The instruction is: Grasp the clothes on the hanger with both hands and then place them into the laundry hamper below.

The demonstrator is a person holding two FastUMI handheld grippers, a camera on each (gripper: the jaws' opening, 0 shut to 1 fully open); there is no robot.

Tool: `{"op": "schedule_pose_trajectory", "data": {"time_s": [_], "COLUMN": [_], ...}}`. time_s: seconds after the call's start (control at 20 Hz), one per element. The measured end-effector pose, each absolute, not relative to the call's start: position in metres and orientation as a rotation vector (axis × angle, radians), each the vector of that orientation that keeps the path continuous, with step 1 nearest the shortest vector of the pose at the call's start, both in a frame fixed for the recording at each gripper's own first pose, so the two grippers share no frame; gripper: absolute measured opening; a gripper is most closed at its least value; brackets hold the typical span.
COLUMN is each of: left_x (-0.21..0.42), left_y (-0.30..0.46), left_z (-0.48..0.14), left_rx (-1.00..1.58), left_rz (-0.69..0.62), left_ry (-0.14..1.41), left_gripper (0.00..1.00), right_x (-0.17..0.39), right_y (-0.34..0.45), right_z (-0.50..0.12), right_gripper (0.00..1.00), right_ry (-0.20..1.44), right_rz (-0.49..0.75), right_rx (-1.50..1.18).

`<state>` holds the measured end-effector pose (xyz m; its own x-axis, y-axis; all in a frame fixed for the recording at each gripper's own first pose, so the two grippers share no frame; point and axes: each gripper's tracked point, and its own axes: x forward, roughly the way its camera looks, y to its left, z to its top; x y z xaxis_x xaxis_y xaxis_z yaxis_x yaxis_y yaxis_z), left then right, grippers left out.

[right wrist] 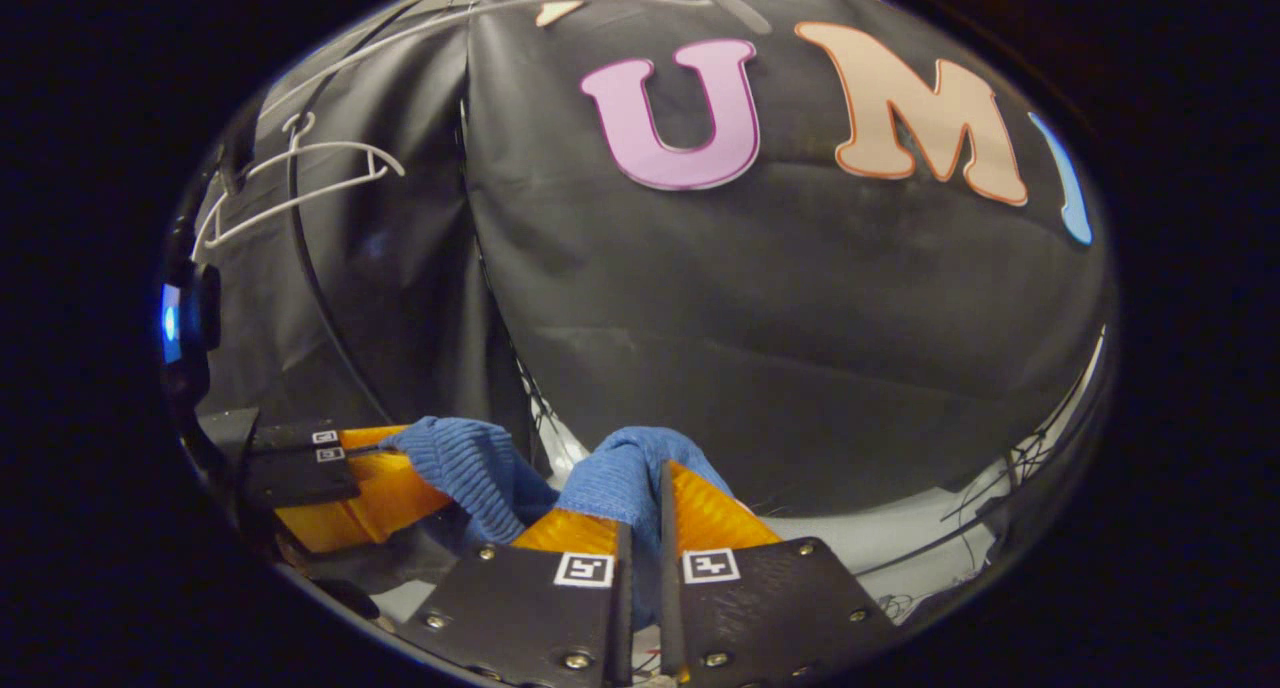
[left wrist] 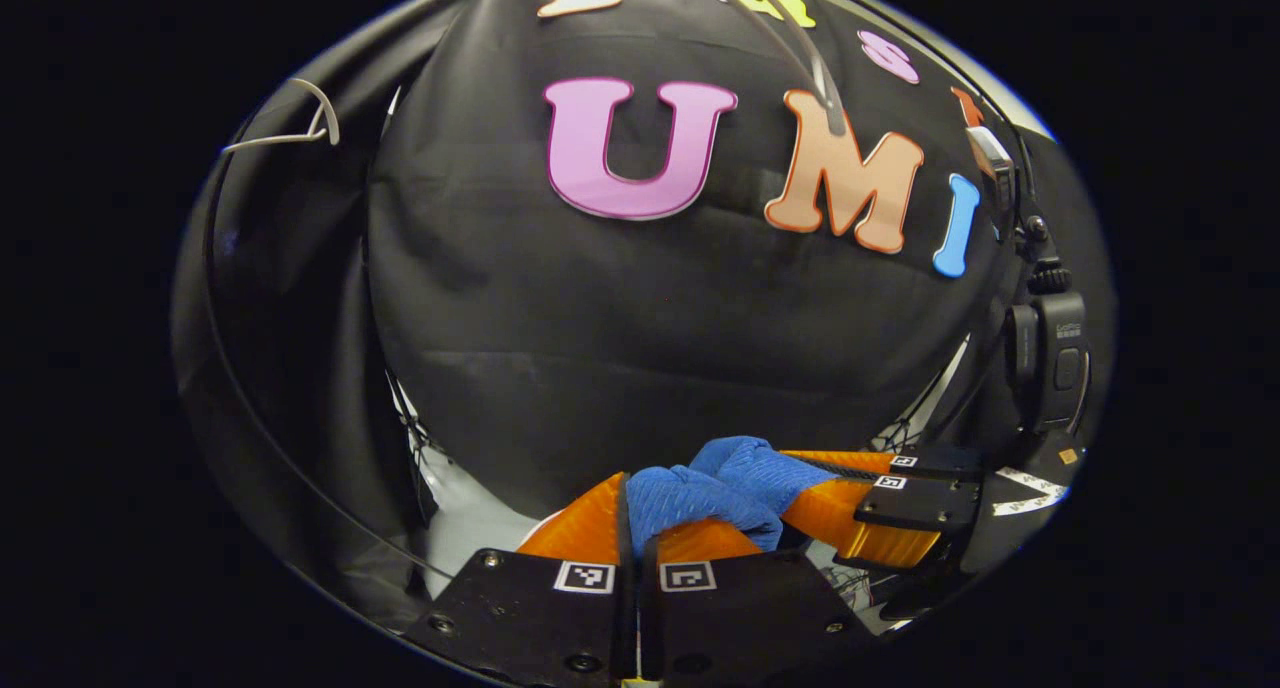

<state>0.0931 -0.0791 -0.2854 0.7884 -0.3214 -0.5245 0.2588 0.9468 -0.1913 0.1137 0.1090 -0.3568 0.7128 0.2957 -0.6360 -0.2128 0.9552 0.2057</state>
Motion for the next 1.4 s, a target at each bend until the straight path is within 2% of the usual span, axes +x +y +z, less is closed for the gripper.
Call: {"op": "schedule_pose_trajectory", "data": {"time_s": [0.55,0.75,0.85,1.4], "left_x": [0.056,0.032,0.030,0.028], "left_y": [-0.070,-0.072,-0.067,-0.069], "left_z": [-0.366,-0.396,-0.400,-0.394], "left_rx": [-0.110,-0.144,-0.137,-0.130], "left_rz": [-0.312,-0.310,-0.310,-0.334], "left_ry": [0.790,0.895,0.898,0.876], "left_gripper": [0.03,0.25,0.23,0.23], "right_x": [0.072,0.061,0.060,0.062], "right_y": [0.118,0.116,0.116,0.116], "right_z": [-0.409,-0.418,-0.421,-0.414], "right_gripper": [0.12,0.11,0.11,0.12], "right_ry": [0.865,0.893,0.899,0.882], "right_rz": [0.293,0.285,0.283,0.270], "right_rx": [0.114,0.124,0.116,0.120]}}
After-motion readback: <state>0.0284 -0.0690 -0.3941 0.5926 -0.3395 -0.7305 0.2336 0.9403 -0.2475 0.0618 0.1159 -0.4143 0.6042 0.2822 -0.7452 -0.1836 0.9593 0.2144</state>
